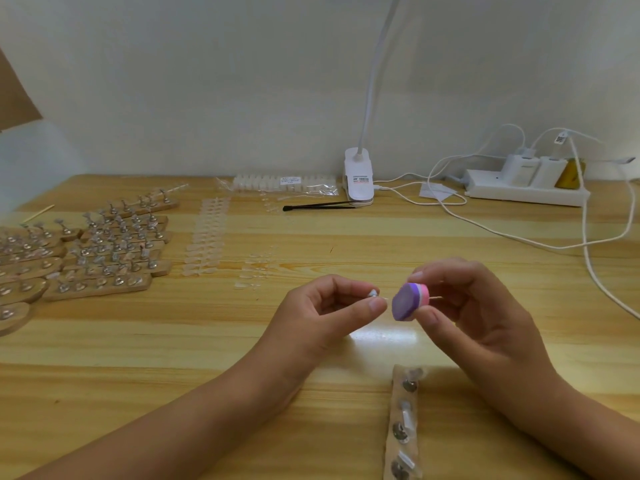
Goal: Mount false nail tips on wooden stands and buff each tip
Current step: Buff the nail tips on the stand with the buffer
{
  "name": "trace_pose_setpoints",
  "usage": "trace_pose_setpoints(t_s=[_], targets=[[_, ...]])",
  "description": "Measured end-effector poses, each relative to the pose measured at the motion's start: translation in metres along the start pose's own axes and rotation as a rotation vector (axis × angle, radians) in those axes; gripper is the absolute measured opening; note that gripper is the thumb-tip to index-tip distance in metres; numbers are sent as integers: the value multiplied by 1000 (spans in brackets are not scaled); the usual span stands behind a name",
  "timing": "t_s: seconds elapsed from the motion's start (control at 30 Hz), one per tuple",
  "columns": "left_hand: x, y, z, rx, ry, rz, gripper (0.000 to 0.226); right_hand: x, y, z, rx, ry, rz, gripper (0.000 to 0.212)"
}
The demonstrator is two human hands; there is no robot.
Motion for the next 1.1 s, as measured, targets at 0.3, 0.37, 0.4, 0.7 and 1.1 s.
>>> trace_pose_setpoints(t_s=[0.3,0.37,0.4,0.7,1.1], targets=[[-2,1,-2,17,26,1,15,1,3,-8,136,144,81,20],[-3,2,-3,36,25,10,19,2,3,-10,178,161,65,19],[-4,3,-3,55,25,23,21,3,1,-10,174,157,32,19],[-4,5,-1,80,21,24,29,4,5,-18,213,289,122,20],[-5,5,0,100,11,34,15,6,-2,-13,217,258,-31,24]])
Point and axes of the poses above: each hand's wrist, its own x-axis towards the middle knuckle, its own y-axis out of the palm, z = x × y, the point moved 5 cm from there along x, towards the middle knuckle, and after that the axes turned 14 degrees about -x, right-handed, at the moved point
